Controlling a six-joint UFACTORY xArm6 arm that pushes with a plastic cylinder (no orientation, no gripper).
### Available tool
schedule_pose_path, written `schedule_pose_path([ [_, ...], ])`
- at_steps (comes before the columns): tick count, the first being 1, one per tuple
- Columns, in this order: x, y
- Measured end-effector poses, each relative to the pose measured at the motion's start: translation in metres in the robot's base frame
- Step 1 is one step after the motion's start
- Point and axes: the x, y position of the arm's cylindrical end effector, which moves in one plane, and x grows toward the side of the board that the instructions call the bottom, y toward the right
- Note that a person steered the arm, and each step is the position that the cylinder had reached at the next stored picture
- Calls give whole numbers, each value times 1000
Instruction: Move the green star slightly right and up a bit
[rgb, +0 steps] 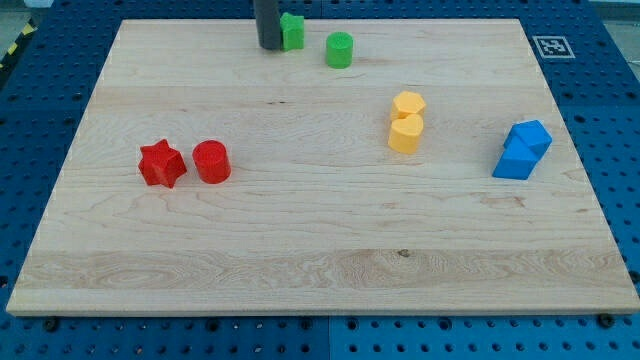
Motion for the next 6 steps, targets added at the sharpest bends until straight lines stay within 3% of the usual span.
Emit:
schedule_pose_path([
  [2,66,13],
  [4,31,73],
  [6,82,91],
])
